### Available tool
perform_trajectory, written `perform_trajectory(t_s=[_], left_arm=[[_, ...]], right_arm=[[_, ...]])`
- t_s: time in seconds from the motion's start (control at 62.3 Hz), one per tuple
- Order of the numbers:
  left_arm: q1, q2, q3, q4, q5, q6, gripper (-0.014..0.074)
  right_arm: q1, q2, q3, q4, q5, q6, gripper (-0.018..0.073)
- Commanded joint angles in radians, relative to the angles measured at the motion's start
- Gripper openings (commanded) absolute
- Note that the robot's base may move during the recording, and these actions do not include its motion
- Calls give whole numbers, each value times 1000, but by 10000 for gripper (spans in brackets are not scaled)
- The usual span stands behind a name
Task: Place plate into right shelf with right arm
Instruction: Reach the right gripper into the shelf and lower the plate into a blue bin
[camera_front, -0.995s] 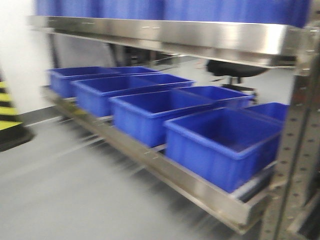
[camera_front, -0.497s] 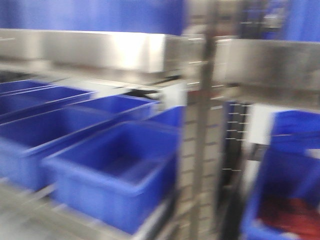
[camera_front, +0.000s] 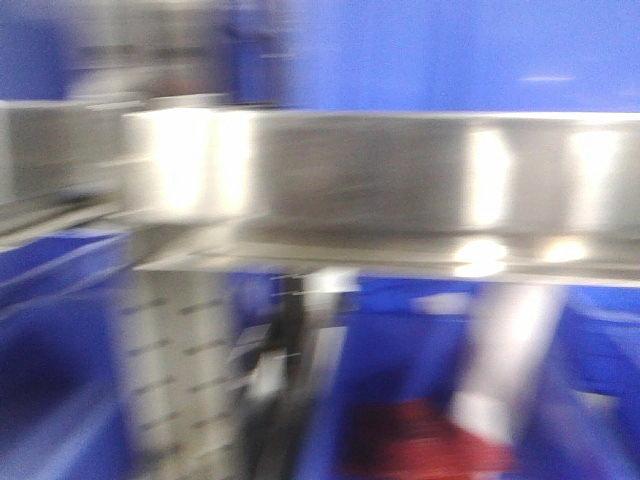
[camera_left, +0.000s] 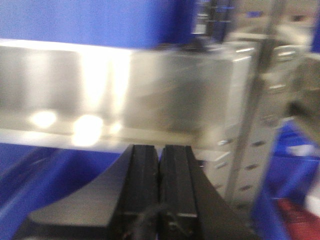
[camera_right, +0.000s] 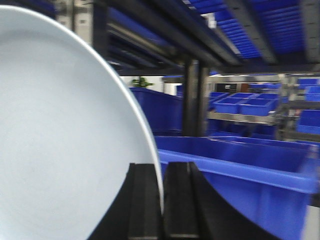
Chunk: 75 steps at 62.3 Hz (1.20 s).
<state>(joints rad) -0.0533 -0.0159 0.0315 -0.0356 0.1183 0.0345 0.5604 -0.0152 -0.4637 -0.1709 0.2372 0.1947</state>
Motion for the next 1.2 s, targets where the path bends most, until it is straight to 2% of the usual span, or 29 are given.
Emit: perform_trajectory(t_s=[0.0,0.947,1.187], left_arm=[[1,-6,10,-6,-88,-3,-47],[1,-6,10,-6,-88,-3,-47],[1,-6,10,-6,-88,-3,-47]], right_arm=[[-2,0,-24,-12,-92,-6,55],[-2,0,-23,-29,-114,-6,55],[-2,0,-23,-29,-282,-6,55]])
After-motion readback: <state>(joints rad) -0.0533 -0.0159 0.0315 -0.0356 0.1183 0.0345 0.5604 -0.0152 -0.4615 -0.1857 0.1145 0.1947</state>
